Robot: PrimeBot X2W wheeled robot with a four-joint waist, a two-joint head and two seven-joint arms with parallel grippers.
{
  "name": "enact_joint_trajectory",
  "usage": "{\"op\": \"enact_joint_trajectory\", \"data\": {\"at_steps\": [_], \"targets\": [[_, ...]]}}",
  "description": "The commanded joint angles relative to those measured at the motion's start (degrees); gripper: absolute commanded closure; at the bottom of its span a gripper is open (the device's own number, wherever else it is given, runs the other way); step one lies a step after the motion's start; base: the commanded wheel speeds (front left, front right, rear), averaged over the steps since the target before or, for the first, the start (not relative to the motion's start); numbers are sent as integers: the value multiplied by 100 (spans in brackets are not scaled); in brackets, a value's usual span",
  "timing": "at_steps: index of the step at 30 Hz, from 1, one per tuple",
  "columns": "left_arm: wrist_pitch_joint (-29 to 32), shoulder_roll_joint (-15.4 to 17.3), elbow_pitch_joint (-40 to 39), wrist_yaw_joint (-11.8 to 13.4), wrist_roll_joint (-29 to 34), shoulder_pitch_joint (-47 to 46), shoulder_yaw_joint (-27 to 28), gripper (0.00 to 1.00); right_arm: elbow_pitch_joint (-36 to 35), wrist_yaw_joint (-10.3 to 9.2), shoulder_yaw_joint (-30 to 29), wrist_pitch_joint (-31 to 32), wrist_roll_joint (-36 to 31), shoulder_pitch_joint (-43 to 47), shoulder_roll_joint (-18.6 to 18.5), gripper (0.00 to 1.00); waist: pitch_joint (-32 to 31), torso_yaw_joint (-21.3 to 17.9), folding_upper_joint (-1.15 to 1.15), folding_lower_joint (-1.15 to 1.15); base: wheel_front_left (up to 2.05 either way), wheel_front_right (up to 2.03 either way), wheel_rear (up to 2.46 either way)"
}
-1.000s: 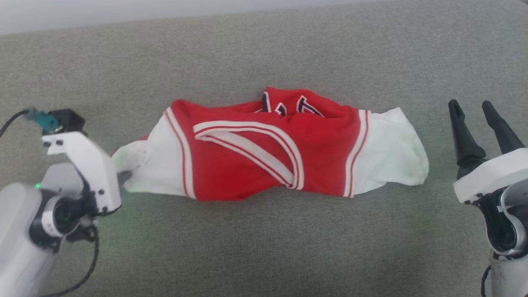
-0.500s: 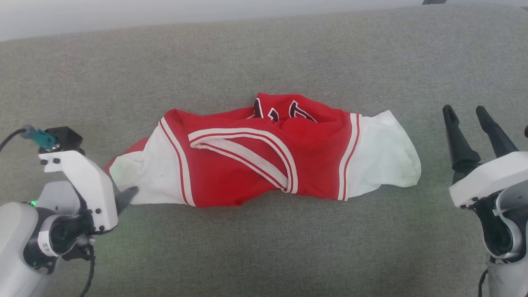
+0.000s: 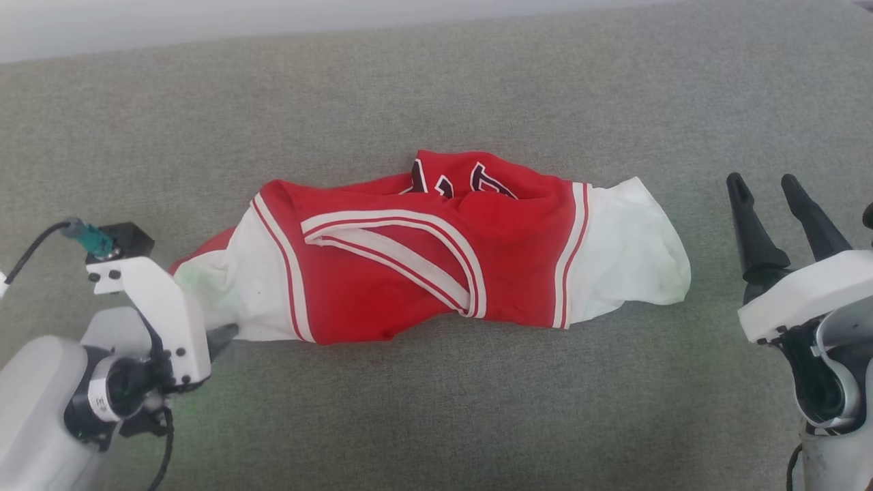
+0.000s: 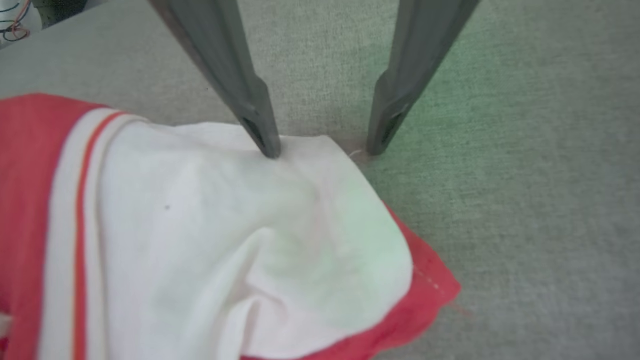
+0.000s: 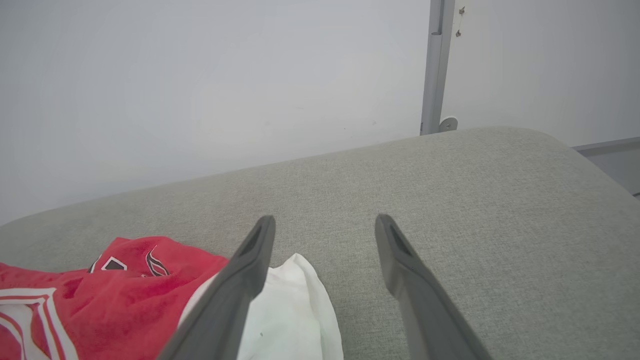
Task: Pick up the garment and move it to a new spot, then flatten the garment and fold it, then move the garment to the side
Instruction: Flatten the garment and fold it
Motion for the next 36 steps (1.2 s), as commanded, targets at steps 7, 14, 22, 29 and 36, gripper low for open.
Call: {"op": "enact_joint_trajectory", "data": {"at_steps": [7, 14, 22, 29, 36], "targets": [[-307, -247, 579, -343, -128, -166, 41, 100, 16, -4, 19, -53, 49, -75, -2, 0, 71, -85, 0, 0, 0, 0, 0], [-368, -23, -142, -343, -221, 212, 207, 100, -17, -4, -107, -41, 15, 59, -20, 0, 19, -19, 0, 0, 0, 0, 0], [-76, 271, -1132, 69, -385, 896, 266, 100, -102, -4, -197, 39, -27, 131, 2, 0, -60, 143, 0, 0, 0, 0, 0], [-13, 370, -1181, 207, -384, 1307, 178, 100, -153, -4, -177, 93, -22, 115, 32, 0, -51, 221, 0, 0, 0, 0, 0], [-188, 255, -897, 55, -270, 1189, 97, 97, -140, -4, -141, 130, 13, 56, 11, 0, -50, 207, 0, 0, 0, 0, 0]]}}
